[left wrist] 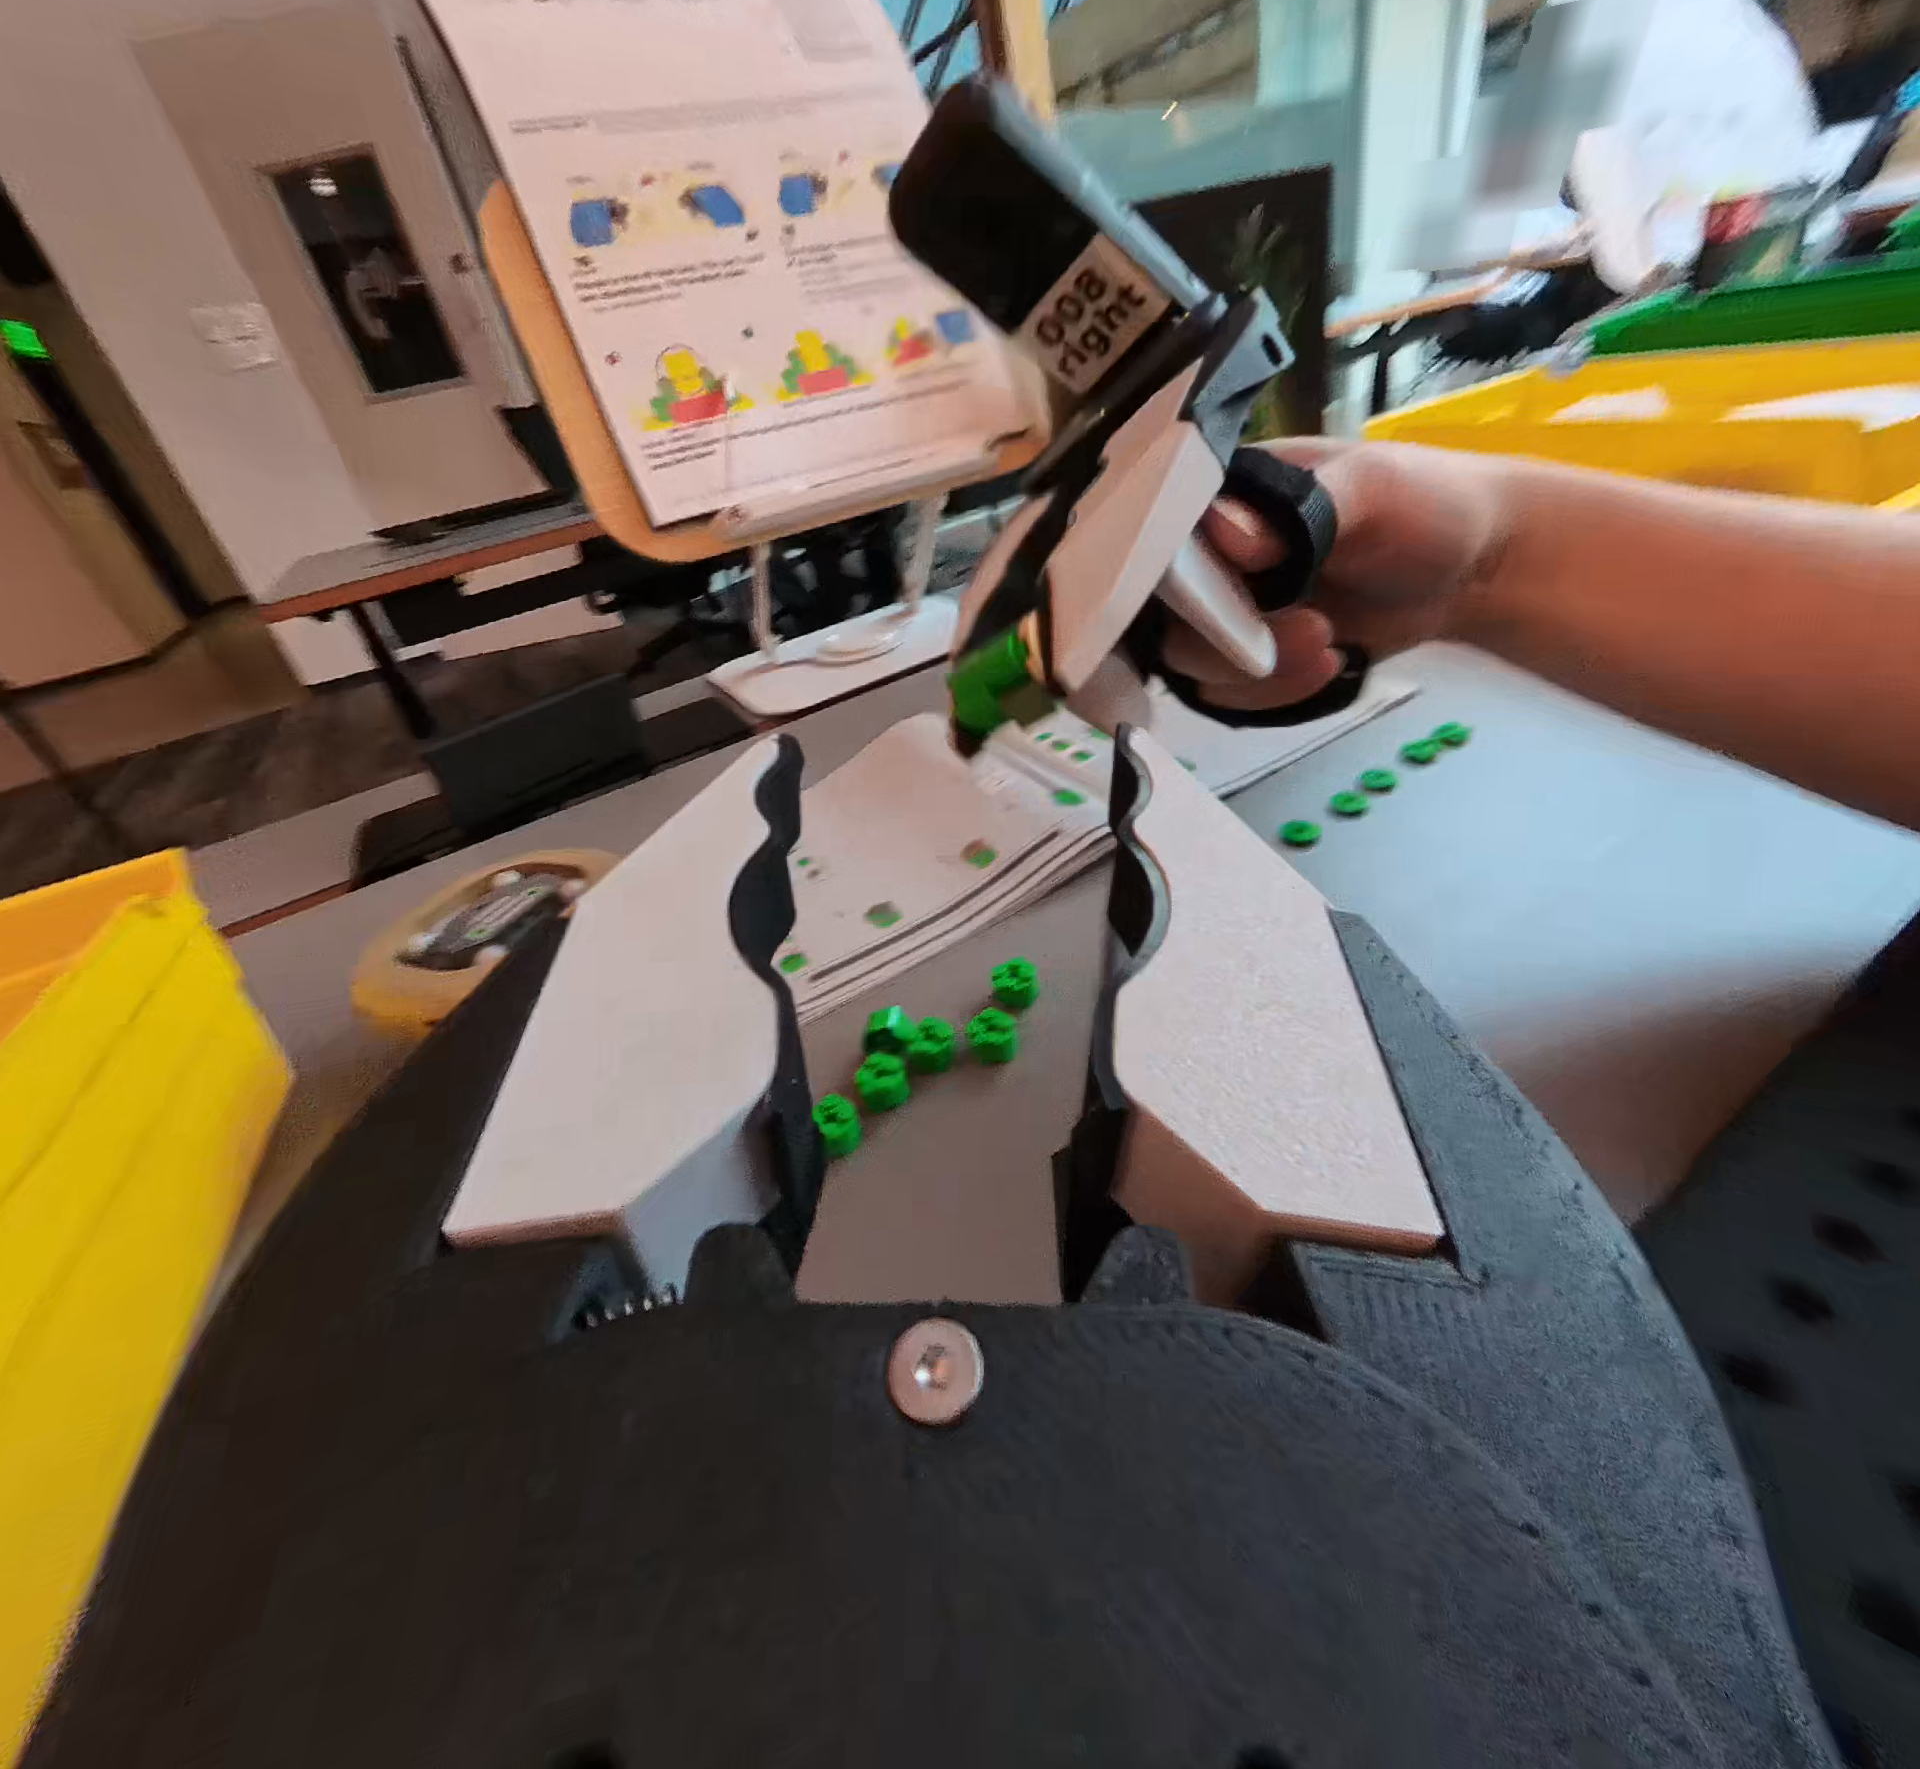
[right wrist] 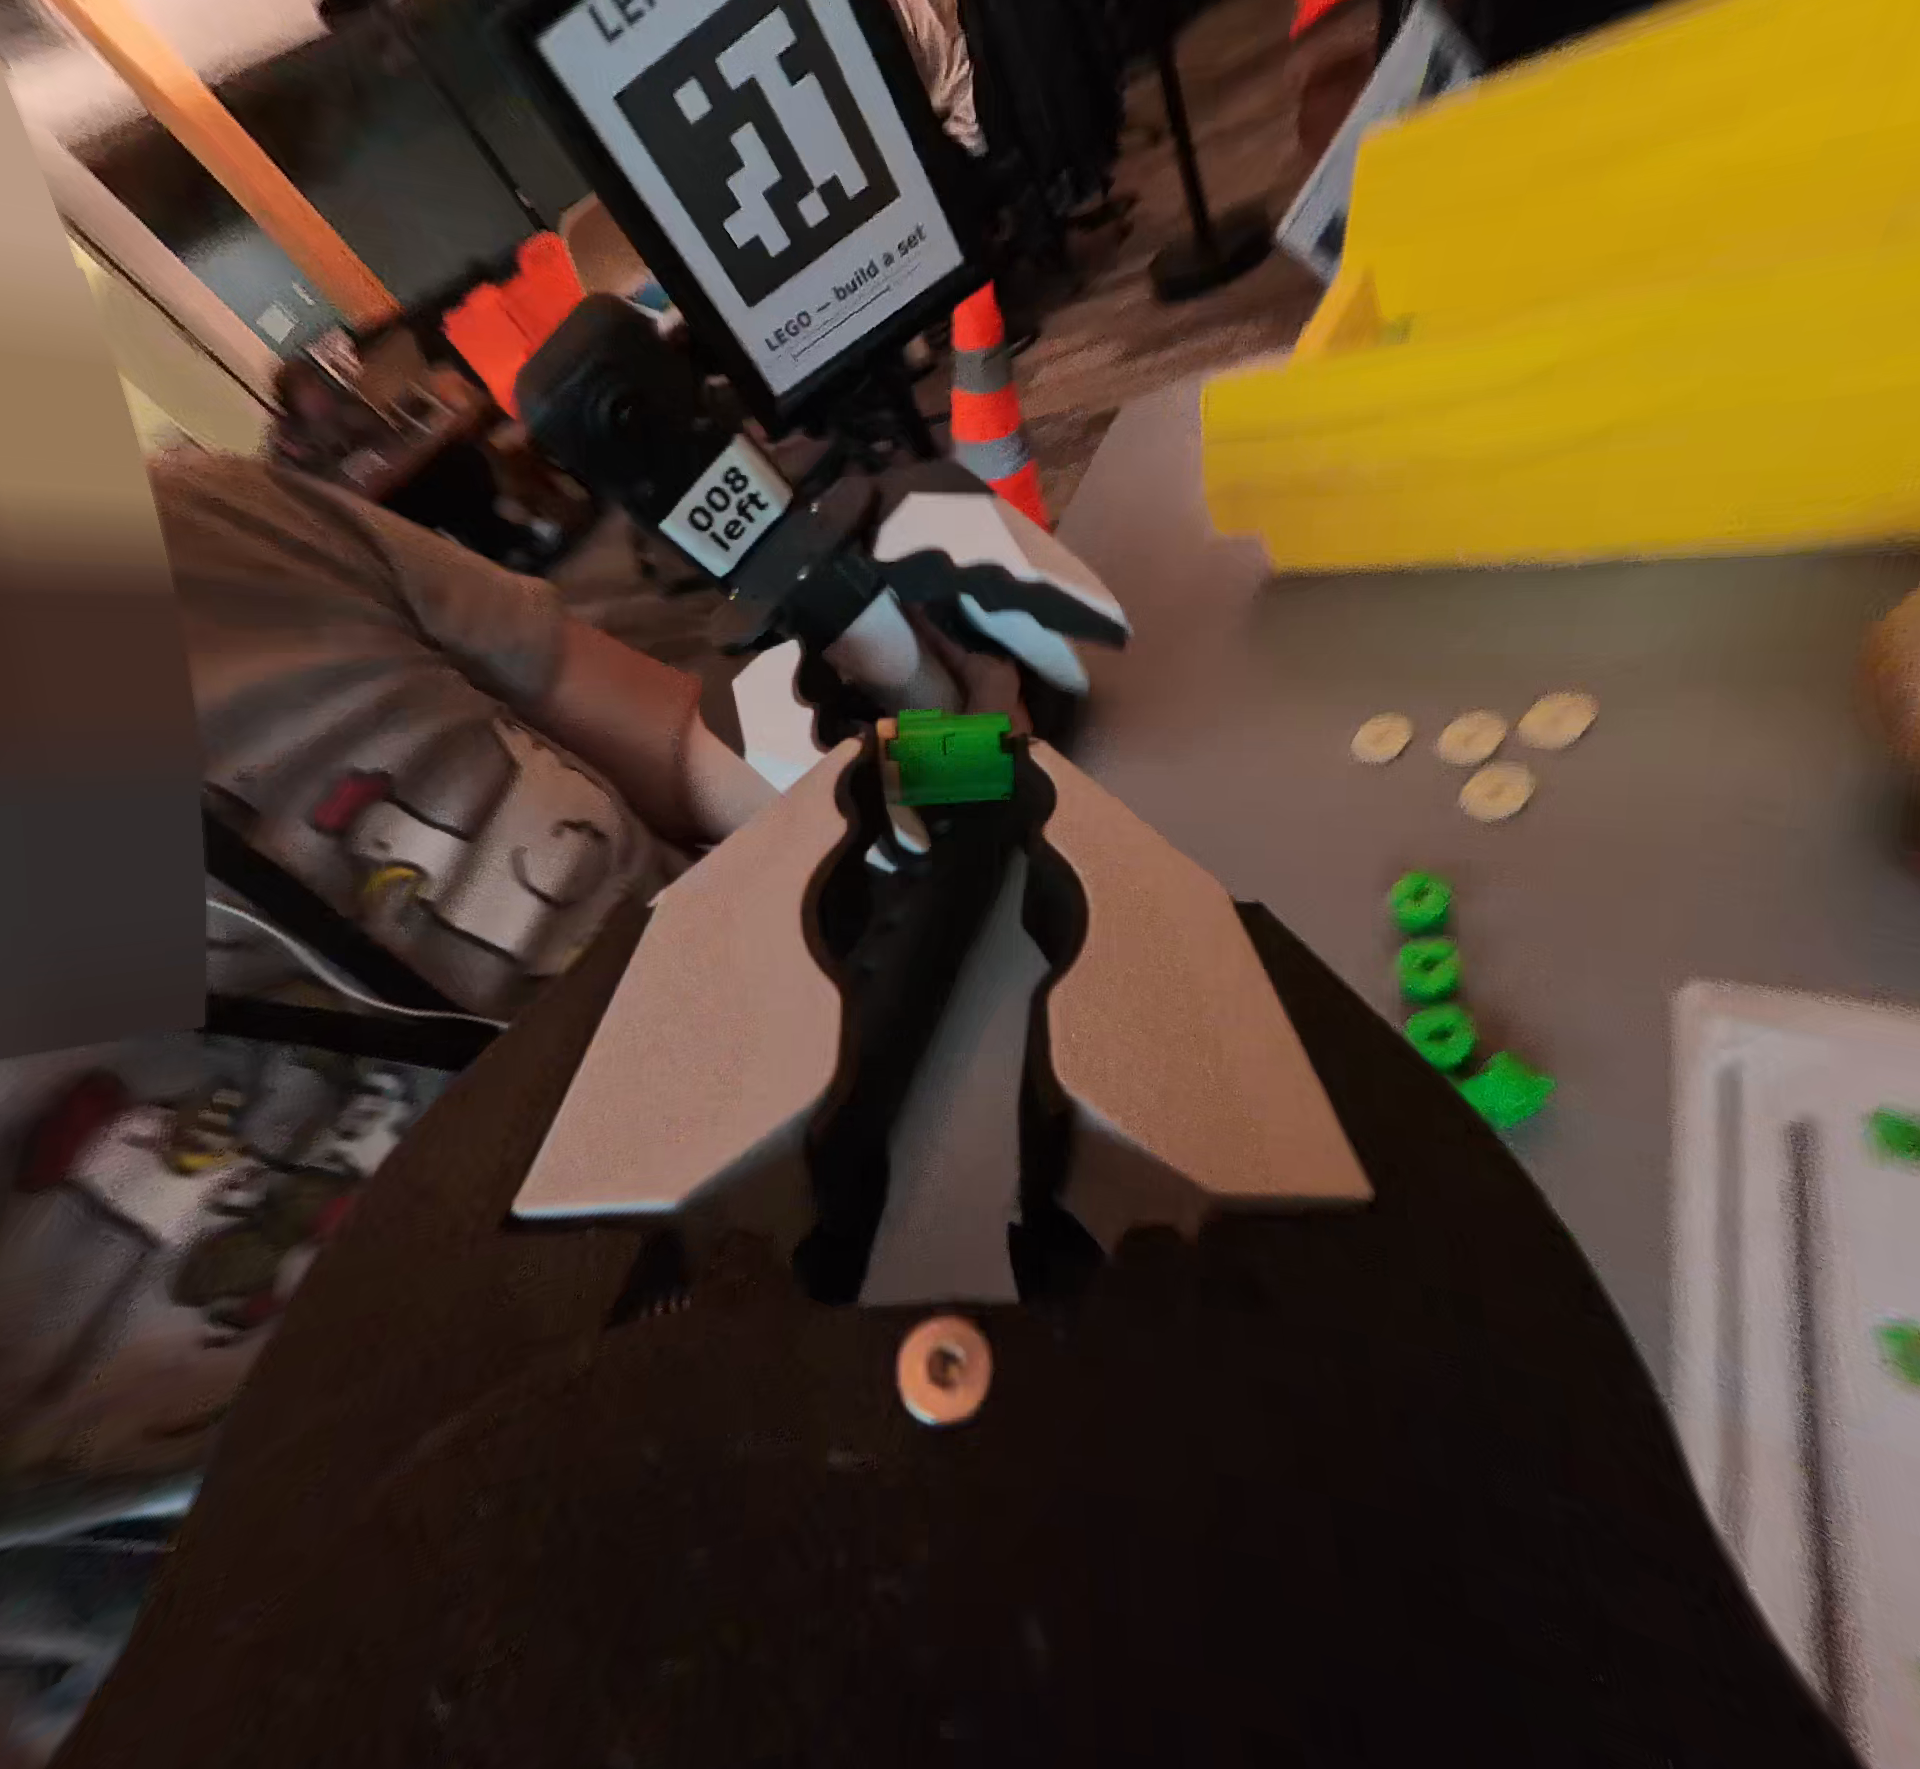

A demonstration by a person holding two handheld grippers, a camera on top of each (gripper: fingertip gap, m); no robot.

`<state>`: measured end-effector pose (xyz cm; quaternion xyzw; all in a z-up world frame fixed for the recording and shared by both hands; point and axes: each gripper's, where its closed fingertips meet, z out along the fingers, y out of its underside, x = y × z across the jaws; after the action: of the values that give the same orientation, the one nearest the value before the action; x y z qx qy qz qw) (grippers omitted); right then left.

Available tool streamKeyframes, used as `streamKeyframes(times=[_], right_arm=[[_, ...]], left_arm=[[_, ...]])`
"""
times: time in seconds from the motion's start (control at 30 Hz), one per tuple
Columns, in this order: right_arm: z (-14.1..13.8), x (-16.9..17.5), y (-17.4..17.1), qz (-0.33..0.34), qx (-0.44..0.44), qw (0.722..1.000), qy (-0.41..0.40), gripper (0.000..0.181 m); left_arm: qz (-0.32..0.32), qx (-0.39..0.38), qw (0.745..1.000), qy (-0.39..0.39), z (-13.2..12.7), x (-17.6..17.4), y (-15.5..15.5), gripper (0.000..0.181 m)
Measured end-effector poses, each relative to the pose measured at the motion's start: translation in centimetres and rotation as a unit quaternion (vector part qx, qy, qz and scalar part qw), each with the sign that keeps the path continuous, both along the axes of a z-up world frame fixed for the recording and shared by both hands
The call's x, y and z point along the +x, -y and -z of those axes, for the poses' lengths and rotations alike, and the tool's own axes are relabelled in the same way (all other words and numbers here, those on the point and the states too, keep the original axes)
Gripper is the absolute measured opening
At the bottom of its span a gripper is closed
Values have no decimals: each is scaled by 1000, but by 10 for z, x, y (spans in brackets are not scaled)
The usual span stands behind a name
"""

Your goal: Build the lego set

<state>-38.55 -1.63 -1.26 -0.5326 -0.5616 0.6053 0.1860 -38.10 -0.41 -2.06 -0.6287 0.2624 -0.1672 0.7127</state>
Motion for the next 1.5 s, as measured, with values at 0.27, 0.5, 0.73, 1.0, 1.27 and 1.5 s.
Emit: streamKeyframes(times=[0.27, 0.5, 0.73, 1.0, 1.27, 1.5], right_arm=[[-59, 10, 23, 78, 475, 863, -153, 23], [-75, 8, 51, 71, 581, 794, -162, 23], [-86, 6, 64, 82, 636, 749, -166, 23], [-87, 10, 66, 73, 604, 775, -171, 23], [-84, 13, 58, 72, 574, 795, -182, 23], [-70, 14, 54, 38, 520, 837, -165, 23]], left_arm=[[60, 20, 998, 18, -6, 12, 16, 54], [65, 27, 998, 2, -4, 17, 18, 47], [74, 18, 997, -7, 1, 22, 18, 44], [79, 14, 997, -20, 6, 27, 18, 41], [79, 8, 996, -27, 9, 28, 17, 41], [97, 52, 992, 59, -31, 13, 36, 41]])
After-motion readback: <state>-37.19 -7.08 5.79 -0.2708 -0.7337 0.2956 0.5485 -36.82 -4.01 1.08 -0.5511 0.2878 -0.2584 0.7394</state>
